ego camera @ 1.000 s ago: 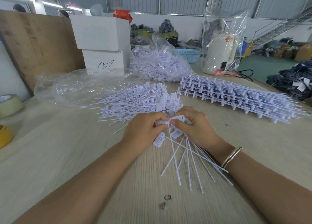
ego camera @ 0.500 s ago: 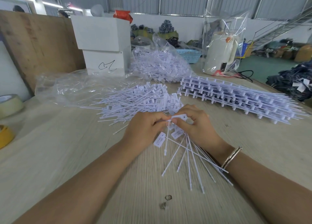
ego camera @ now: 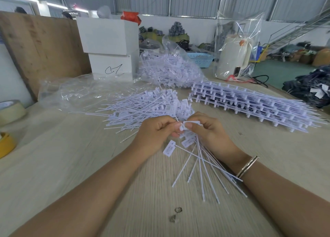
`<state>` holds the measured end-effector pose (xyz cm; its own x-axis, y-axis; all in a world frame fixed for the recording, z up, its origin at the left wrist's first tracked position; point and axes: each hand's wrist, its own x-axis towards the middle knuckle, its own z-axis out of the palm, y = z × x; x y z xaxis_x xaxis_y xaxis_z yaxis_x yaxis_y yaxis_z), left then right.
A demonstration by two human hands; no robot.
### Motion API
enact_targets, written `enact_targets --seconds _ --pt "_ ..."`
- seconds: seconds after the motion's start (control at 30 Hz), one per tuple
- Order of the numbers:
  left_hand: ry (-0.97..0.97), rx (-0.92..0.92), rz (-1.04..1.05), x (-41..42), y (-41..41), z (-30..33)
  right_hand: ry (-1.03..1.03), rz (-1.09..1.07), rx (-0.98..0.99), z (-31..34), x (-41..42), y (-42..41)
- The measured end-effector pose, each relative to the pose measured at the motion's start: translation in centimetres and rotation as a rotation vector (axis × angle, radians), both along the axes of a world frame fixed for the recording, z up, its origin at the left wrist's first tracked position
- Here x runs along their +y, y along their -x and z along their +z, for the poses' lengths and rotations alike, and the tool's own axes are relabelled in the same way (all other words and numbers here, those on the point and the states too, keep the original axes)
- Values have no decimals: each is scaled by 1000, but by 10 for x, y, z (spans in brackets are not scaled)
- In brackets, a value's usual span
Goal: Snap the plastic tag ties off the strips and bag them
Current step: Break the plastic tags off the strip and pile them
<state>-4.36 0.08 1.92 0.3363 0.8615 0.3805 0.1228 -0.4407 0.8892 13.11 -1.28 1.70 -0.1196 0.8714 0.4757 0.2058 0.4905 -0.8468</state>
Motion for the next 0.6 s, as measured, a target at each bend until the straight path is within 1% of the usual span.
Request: enact_targets --seconds 0.1,0.17,0.23,0.27,0.33,0.43,0.53,0.6 --pt "87 -117 -65 -3 -4 0 89 91 185 -1 0 1" --pt "116 -191 -112 -4 -4 1 156 164 342 -1 0 -1" --pt "124 -221 -119 -3 -1 1 235 162 508 1 2 -8" --pt "100 -196 -99 -1 2 1 253 116 513 2 4 -14" --pt "-7 -73 -35 2 5 -2 240 -9 318 0 7 -24" --pt "-215 159 30 6 7 -7 251 -90 -18 -5 8 -20" --pt "-392 408 33 11 8 -11 111 -229 -369 -8 11 -11" --pt "-505 515 73 13 7 -13 66 -273 -525 -8 11 -10"
